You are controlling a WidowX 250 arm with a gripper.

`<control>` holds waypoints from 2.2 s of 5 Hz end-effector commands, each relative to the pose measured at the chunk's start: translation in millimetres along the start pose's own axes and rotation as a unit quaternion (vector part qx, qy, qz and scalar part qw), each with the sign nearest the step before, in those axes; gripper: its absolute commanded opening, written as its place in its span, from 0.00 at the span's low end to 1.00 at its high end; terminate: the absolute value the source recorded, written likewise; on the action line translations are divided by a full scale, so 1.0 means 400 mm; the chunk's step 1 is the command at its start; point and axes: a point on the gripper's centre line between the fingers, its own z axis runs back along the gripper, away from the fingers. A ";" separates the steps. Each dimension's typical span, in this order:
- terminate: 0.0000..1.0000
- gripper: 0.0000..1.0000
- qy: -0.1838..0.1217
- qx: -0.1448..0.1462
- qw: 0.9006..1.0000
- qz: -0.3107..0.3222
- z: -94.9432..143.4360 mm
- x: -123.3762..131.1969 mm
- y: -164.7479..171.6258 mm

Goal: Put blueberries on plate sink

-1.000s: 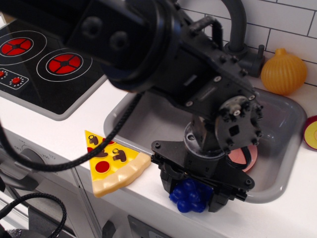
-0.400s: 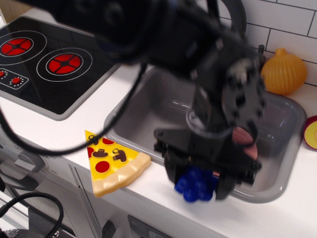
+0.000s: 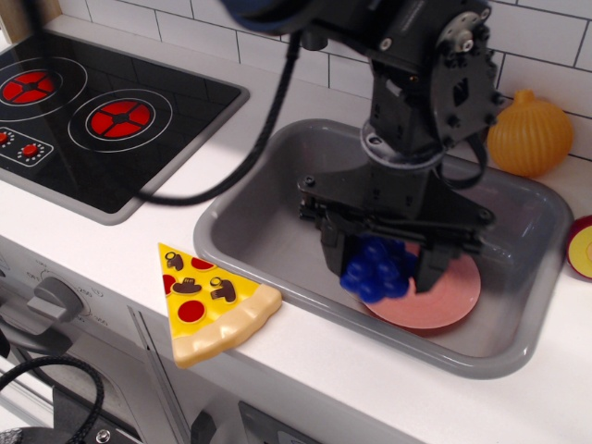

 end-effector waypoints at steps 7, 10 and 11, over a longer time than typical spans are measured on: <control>0.00 1.00 -0.035 0.005 0.997 0.065 -0.145 0.142 -0.069; 0.00 1.00 -0.037 -0.023 0.997 0.061 0.004 0.154 -0.020; 0.00 1.00 -0.037 -0.023 0.997 0.061 0.004 0.154 -0.020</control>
